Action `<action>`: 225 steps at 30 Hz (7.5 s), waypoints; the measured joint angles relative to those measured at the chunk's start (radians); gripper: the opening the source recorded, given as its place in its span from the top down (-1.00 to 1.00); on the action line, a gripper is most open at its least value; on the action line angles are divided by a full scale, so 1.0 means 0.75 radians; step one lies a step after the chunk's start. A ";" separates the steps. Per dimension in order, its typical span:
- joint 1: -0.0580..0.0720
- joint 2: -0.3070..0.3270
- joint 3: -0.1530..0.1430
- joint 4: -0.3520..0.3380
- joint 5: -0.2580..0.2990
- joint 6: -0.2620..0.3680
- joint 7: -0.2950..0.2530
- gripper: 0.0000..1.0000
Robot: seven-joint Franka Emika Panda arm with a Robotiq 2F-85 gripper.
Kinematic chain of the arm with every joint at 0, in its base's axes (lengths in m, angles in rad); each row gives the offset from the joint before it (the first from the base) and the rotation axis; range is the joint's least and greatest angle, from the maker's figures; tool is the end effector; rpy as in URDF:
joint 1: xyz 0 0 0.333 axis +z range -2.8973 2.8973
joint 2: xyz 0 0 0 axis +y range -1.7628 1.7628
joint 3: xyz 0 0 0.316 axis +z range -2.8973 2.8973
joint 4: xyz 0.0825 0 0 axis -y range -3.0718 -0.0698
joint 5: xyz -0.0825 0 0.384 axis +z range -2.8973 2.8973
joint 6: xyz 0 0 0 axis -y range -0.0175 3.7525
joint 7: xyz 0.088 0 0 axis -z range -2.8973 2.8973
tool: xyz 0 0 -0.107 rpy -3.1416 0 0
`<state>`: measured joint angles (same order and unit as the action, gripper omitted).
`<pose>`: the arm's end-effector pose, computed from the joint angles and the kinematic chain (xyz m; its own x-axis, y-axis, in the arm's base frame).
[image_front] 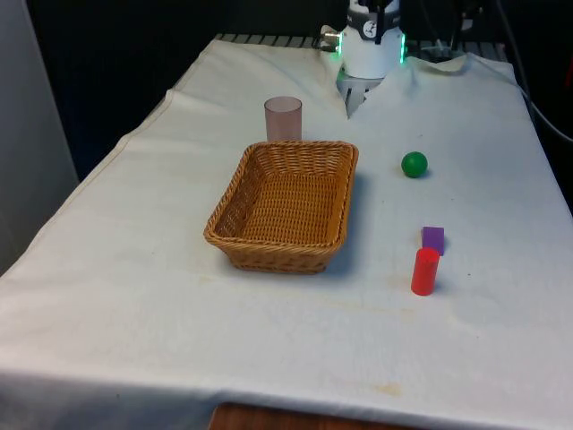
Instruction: Pick up the triangular block and place it into the basket.
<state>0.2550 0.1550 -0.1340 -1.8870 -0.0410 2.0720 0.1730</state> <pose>0.5965 0.0733 0.4282 0.9988 -0.0299 0.0400 -0.0319 -0.9982 0.0510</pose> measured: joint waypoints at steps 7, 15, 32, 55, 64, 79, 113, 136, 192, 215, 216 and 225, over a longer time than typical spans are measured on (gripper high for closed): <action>0.000 0.023 0.021 -0.027 0.016 0.059 0.045 -1.00; 0.000 0.072 0.055 -0.037 0.019 0.133 0.085 -1.00; 0.003 0.208 0.127 -0.040 0.008 0.277 0.088 -1.00; 0.000 0.412 0.129 0.012 -0.008 0.431 0.035 -1.00; -0.003 0.471 0.123 0.013 -0.008 0.509 0.043 -1.00; -0.003 0.555 0.112 0.029 -0.008 0.603 0.100 -1.00; -0.003 0.644 0.104 0.029 -0.008 0.693 0.137 0.26; -0.003 0.580 0.101 0.033 -0.008 0.627 0.139 0.34; -0.029 0.245 -0.128 -0.167 0.001 0.488 -0.123 0.34; -0.063 0.369 -0.273 -0.193 0.105 0.628 -0.343 0.34; -0.067 0.387 -0.285 -0.193 0.121 0.643 -0.364 0.34; -0.071 0.460 -0.295 -0.184 0.187 0.704 -0.413 0.34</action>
<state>0.2020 0.5000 -0.3550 -2.0250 0.0990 2.6000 -0.1370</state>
